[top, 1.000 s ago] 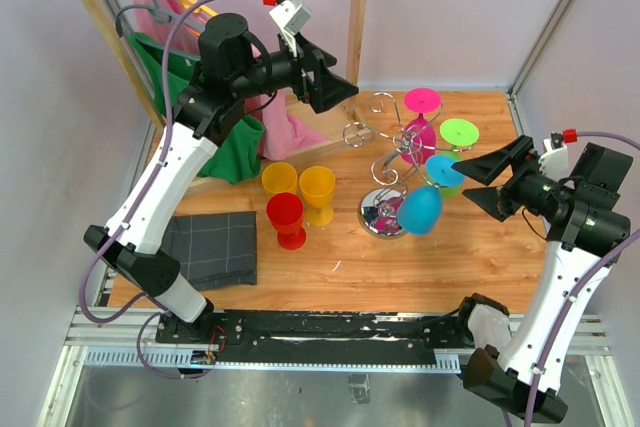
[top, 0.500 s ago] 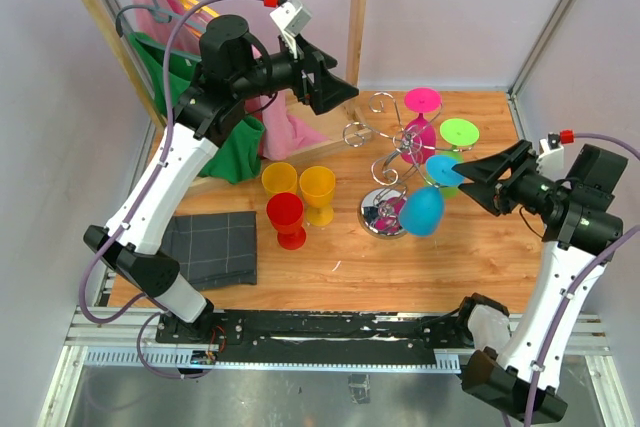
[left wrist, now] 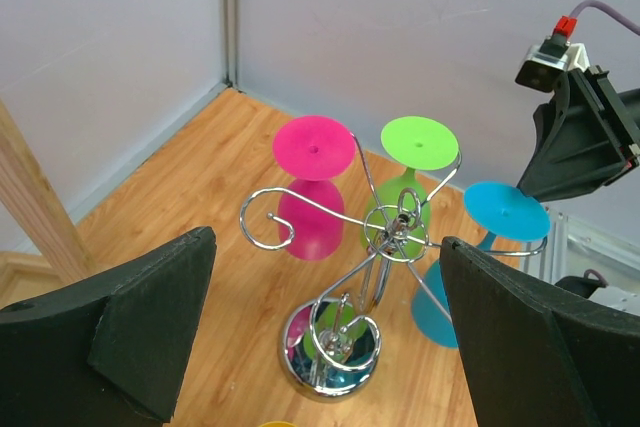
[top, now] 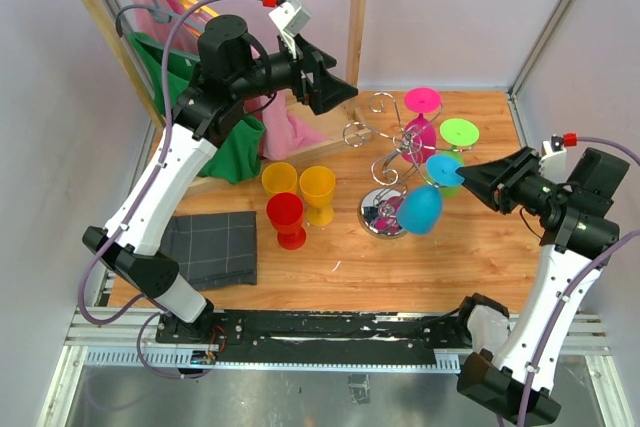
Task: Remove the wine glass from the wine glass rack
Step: Pick up the wine glass from the wine rack.
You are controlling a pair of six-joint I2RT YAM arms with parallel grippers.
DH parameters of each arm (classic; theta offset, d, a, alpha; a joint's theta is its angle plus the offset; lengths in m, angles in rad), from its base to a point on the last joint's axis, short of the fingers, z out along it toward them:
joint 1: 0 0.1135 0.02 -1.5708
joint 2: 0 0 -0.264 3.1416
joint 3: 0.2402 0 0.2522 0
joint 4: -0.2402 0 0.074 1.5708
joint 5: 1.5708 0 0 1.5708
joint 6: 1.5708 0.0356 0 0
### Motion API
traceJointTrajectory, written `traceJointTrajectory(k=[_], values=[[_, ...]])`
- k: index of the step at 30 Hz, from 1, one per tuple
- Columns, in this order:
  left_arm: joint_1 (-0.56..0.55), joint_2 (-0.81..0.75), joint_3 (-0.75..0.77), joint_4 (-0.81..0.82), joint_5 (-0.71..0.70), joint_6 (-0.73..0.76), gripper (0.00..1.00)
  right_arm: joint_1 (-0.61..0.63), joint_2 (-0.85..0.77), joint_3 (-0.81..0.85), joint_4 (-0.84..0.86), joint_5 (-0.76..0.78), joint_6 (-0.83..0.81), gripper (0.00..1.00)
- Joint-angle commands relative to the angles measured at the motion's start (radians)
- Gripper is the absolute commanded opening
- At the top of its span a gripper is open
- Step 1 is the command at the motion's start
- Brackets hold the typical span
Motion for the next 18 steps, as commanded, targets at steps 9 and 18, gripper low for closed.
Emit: traceJointTrajectory(k=[9,18], values=[[0.0,-0.026,-0.003,0.013,0.006,0.018,0.99,-0.028,-0.03,-0.044,0.04,-0.048,0.022,0.21],[0.0,-0.027,-0.006,0.004,0.008,0.02,0.99,-0.036,-0.034,-0.042,0.04,-0.057,0.022,0.01]])
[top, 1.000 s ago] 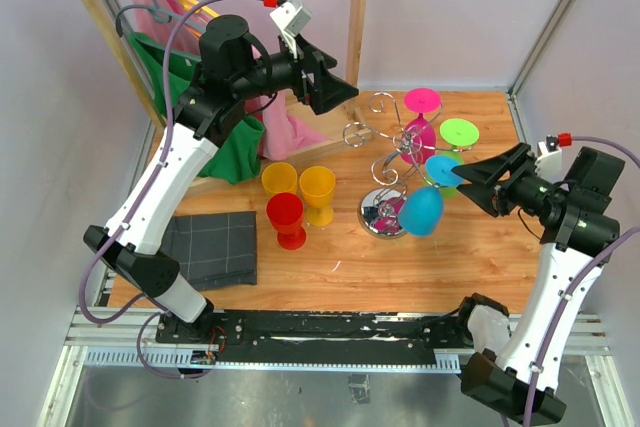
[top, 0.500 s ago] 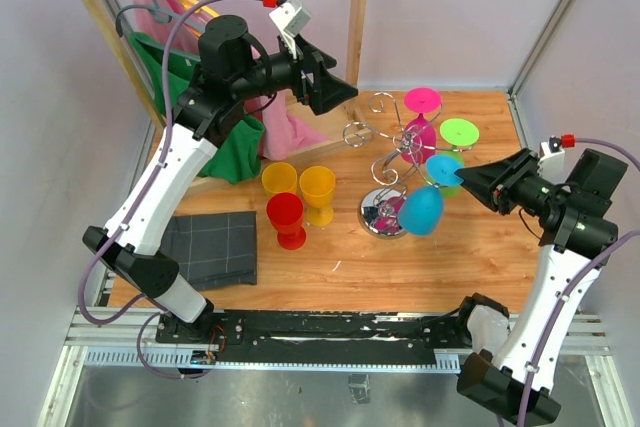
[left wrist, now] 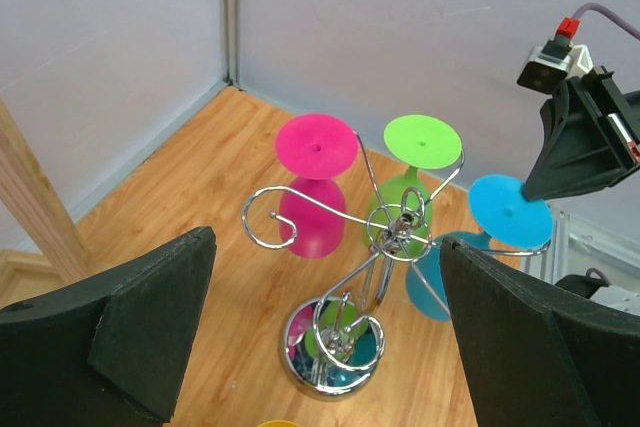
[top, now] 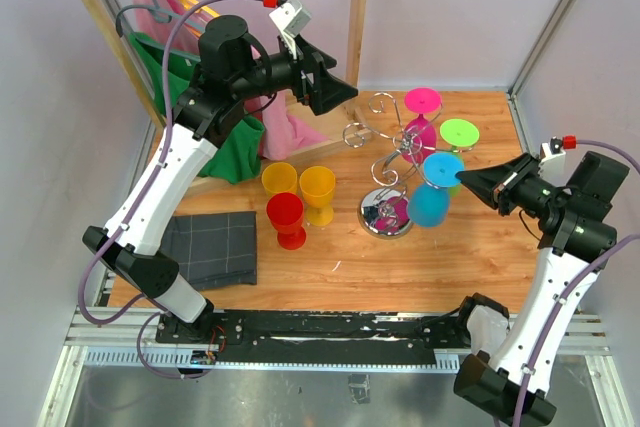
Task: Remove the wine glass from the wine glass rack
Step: Pick up the wine glass from the wine rack.
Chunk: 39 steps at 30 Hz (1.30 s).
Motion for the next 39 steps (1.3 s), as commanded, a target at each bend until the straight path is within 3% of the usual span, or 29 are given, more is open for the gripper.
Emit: traceJointTrajectory(k=[1,39], values=[[0.0,-0.028,-0.003,0.005,0.008,0.016,0.99,-0.018,-0.012,-0.008,0.011,-0.019,-0.002,0.01],[-0.001,-0.022,-0.007,0.006,0.026,0.02,0.99,-0.027,-0.032,0.037,0.11,-0.084,0.147,0.01]])
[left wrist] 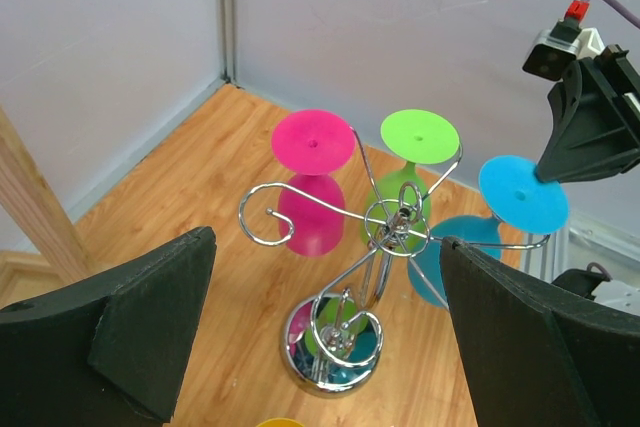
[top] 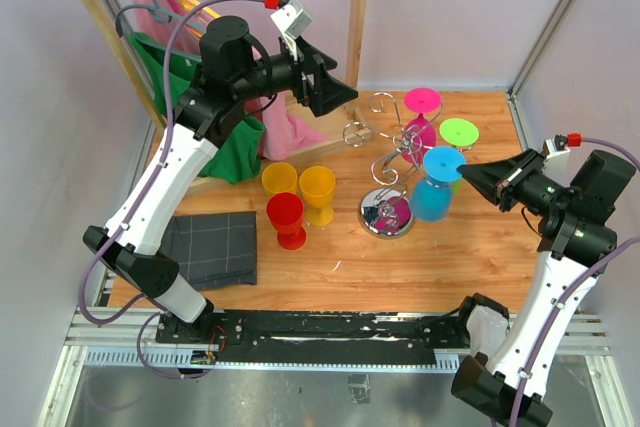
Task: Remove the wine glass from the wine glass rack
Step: Pick up the wine glass from the wine rack.
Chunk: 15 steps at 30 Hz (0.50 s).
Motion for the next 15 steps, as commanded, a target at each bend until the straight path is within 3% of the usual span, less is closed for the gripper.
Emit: traceJointTrajectory(k=[1,15], values=[[-0.001,-0.022,-0.001,0.007,0.017,0.011,0.99,-0.019,-0.018,0.029,0.017,-0.035,0.015,0.01],[-0.001,-0.024,-0.005,0.007,0.014,0.01,0.99,-0.028,-0.038,0.017,-0.022,-0.042,-0.007,0.01]])
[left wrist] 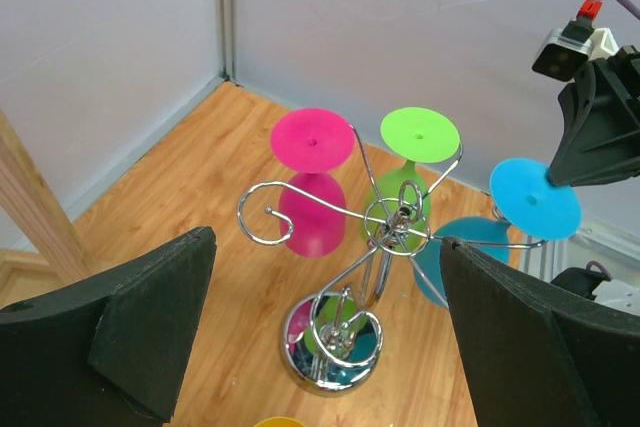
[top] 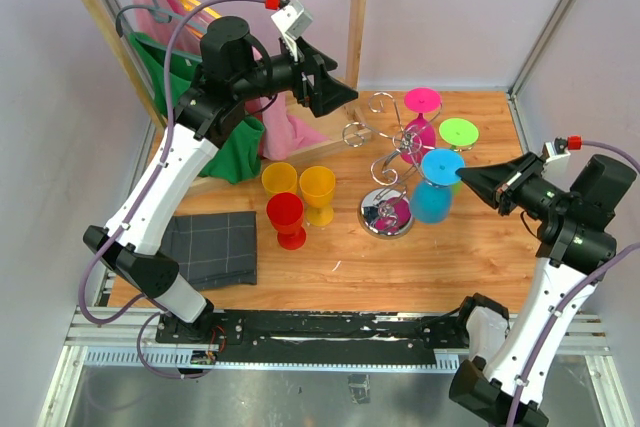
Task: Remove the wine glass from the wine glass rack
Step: Pick up the wine glass from the wine rack.
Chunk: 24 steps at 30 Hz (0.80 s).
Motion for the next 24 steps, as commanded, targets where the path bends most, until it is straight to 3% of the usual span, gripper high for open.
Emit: traceJointTrajectory(k=[1,24], values=[[-0.001,-0.024,-0.002,0.007,0.012,0.008,0.99,-0.03,-0.014,0.018,-0.012,-0.035,-0.014,0.01],[-0.001,-0.028,-0.005,0.007,0.013,0.012,0.99,-0.051,-0.032,0.028,-0.073,-0.073,-0.043,0.01]])
